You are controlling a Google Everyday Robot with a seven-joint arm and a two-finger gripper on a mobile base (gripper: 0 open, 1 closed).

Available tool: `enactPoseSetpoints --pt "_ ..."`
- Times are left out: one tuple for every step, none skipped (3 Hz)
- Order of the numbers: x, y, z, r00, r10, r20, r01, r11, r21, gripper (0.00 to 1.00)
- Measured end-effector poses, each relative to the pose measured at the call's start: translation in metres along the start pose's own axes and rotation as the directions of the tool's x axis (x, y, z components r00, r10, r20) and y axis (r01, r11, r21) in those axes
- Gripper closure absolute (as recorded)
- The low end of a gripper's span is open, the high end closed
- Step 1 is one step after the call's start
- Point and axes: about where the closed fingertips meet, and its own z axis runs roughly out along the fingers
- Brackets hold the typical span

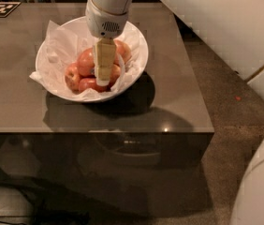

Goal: Pick apple from white bowl

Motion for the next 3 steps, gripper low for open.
enactPoseSetpoints --pt "0.007 -0.002 0.016 1.0 0.015 0.01 -0.015 0.9996 -0.024 0.0" --pt "0.005 -0.02 0.025 0.999 -0.007 0.035 0.009 0.9988 -0.048 0.0" --pt "0.004 -0.023 0.027 0.999 -0.009 0.042 0.011 0.9988 -0.047 0.0"
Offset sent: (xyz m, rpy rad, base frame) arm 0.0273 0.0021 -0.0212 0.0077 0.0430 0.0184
